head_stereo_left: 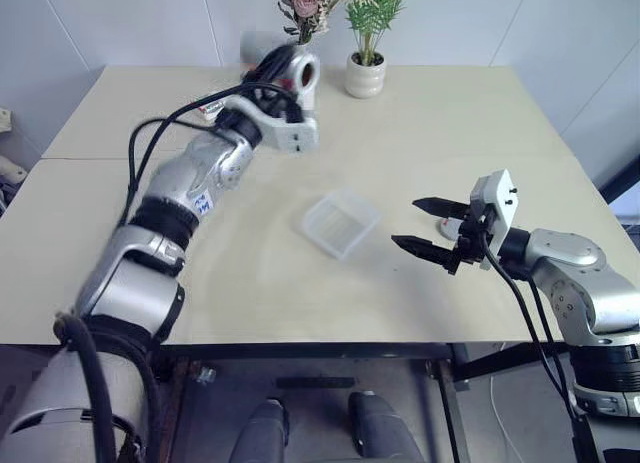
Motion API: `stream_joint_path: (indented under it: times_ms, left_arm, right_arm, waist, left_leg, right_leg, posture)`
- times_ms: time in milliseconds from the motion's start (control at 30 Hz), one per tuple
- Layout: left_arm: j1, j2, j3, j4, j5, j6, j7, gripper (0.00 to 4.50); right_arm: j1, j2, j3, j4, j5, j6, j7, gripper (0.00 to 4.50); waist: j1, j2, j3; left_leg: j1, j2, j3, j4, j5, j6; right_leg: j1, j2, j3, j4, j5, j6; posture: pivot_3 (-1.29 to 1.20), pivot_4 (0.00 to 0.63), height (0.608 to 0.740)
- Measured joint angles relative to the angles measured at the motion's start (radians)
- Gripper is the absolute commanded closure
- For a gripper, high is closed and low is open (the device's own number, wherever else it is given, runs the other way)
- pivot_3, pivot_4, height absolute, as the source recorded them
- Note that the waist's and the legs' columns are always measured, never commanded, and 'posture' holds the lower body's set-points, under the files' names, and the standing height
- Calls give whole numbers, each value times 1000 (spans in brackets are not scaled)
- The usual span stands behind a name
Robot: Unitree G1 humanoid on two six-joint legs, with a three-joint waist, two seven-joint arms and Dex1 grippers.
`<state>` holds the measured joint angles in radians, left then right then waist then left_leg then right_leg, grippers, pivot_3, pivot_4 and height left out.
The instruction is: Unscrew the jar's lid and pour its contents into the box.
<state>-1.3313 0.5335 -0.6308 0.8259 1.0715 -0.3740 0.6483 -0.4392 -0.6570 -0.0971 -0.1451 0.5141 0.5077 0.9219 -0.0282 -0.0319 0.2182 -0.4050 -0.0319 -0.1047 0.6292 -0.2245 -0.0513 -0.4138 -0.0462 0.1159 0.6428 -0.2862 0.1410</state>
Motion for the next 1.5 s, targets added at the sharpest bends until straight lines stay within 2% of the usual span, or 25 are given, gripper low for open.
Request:
stream_joint_path:
  times_ms: [67,233,367,467,633,867,1033,1133,1233,1300,1367,1467,1500]
  left_arm:
    - [-11,-15,-84,14,100,-1,127,2040]
    - [-32,-133,-354,311,345,86,340,2040]
    - [-107,-164,-420,442,396,145,408,2040]
    - [-158,-167,-473,458,434,193,490,2040]
    - [-160,-180,-557,481,474,194,540,2040]
    - [-170,-146,-529,483,420,117,550,2040]
    - [-153,-90,-414,464,275,-62,493,2040]
    - [-113,-54,-300,430,137,-205,385,2040]
    - [-37,-25,-123,402,-90,-375,147,2040]
    - [20,-21,-2,392,-249,-416,-35,2040]
    - [86,-27,140,368,-437,-402,-243,2040]
    - [201,-60,362,290,-758,-289,-572,2040]
    - [230,-62,400,264,-811,-255,-638,2040]
  right_arm:
    - [0,8,0,-6,0,-3,-6,15]
    - [1,38,-13,-13,23,2,-44,15]
    - [-7,52,-28,-16,41,12,-65,15]
    - [-7,55,-27,-32,56,22,-65,15]
    - [-15,55,-21,-37,58,22,-62,15]
    - [-22,62,-12,-17,57,19,-57,15]
    - [-22,69,4,-10,56,19,-48,15]
    - [-23,69,7,-10,55,18,-39,15]
    - [-25,69,14,-8,49,16,-22,15]
    - [-35,68,19,-8,38,10,-10,15]
    - [-50,58,41,-4,14,-11,8,15]
    - [-70,41,87,20,-40,-59,46,15]
    - [-71,39,99,29,-50,-69,57,15]
  waist:
    - [-3,0,0]
    - [-6,0,0]
    - [-2,-1,1]
    - [1,-1,1]
    - [-1,-1,1]
    - [0,-1,1]
    - [0,-1,1]
    - [0,-1,1]
    - [0,-1,1]
    - [0,-1,1]
    - [-2,-1,0]
    - [-2,0,0]
    - [-3,0,0]
  left_leg:
    - [0,-1,0,0,-1,1]
    - [-1,-1,0,0,0,1]
    - [-2,-1,0,-1,-1,1]
    - [-2,-1,0,-1,-2,1]
    - [-3,-1,0,-2,-2,2]
    - [-3,-1,0,-1,-2,2]
    - [-2,-1,0,-2,-2,2]
    - [-2,-1,0,-1,-2,2]
    - [-2,0,1,-1,-2,2]
    - [-2,-1,1,-1,-2,2]
    - [-2,0,1,0,-2,2]
    - [-1,0,1,0,-2,2]
    - [-1,0,1,0,-2,2]
  right_leg:
    - [1,0,0,-2,0,1]
    - [-1,0,0,0,0,1]
    - [-2,0,0,-2,0,1]
    - [0,-1,0,-4,-1,3]
    - [-1,0,0,-5,-1,3]
    - [-1,-1,0,-5,-1,3]
    - [-1,-1,0,-5,-1,3]
    - [-1,-1,0,-5,-1,2]
    - [-1,-1,0,-4,0,2]
    - [-1,-1,0,-4,0,2]
    - [-1,-1,0,-3,0,1]
    - [-1,0,0,-1,0,1]
    - [-1,0,0,0,0,1]
  posture:
    - [0,150,740]
    - [0,150,740]
    - [0,150,740]
    - [0,150,740]
    - [0,150,740]
    - [0,150,740]
    - [0,150,740]
    - [0,150,740]
    - [0,150,740]
    - [0,150,740]
    - [0,150,740]
    - [0,150,740]
    - [0,150,740]
